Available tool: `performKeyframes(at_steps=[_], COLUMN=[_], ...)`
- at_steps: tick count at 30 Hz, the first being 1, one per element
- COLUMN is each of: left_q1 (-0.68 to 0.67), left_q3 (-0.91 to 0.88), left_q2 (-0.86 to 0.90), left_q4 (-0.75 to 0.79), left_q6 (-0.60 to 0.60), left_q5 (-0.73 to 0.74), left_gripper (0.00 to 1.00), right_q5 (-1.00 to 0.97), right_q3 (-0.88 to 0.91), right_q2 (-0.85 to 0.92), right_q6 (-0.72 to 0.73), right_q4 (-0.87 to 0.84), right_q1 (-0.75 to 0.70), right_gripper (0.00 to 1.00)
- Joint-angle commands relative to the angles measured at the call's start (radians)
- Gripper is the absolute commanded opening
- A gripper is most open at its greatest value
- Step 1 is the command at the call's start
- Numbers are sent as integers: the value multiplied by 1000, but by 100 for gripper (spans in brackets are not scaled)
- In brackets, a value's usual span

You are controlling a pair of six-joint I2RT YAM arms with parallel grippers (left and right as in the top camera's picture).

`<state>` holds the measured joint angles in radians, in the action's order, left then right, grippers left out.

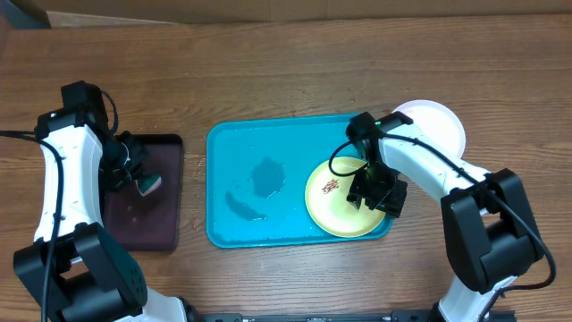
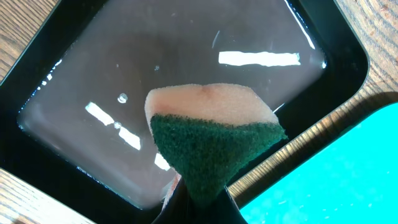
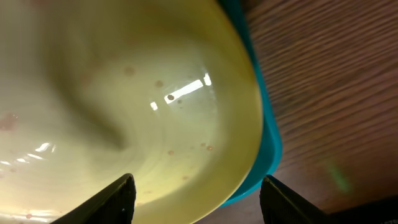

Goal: Clean dirty plates on tray and stack at the side
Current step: 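Move the right gripper to the yellow plate and grasp its rim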

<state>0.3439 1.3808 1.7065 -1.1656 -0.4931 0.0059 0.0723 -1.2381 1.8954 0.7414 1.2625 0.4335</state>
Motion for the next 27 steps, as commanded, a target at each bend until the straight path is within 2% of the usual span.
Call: performKeyframes(at_steps=[1, 7, 11, 14, 17, 19, 22, 24, 27], left_q1=[3, 3, 3, 3, 2, 2, 2, 2, 2], left_q3=[-5, -5, -5, -5, -5, -5, -5, -5, -5], left_q2=[6, 6, 6, 6, 6, 6, 6, 6, 6], left_q4=[0, 1, 2, 2, 4, 4, 4, 5, 11], left_q6=[19, 18, 18, 18, 18, 18, 27, 56, 95], left_q5=[13, 13, 13, 13, 14, 14, 32, 64, 107], left_gripper=[4, 4, 4, 4, 5, 4, 4, 4, 4], right_q5=[0, 23, 34, 66, 119, 158, 220, 269, 268], right_q3=[35, 87, 87, 87, 87, 87, 87, 87, 87], right_q2=[-16, -16, -16, -16, -16, -16, -16, -16, -16], right_q6=[18, 16, 10, -17, -51, -87, -171, -243, -245], right_q4=[-21, -90, -124, -161, -226, -283, -381, -427, -451], right_q1=[10, 10, 10, 10, 10, 11, 21, 32, 45], right_gripper=[64, 63, 54, 42, 17, 9, 10, 21, 25])
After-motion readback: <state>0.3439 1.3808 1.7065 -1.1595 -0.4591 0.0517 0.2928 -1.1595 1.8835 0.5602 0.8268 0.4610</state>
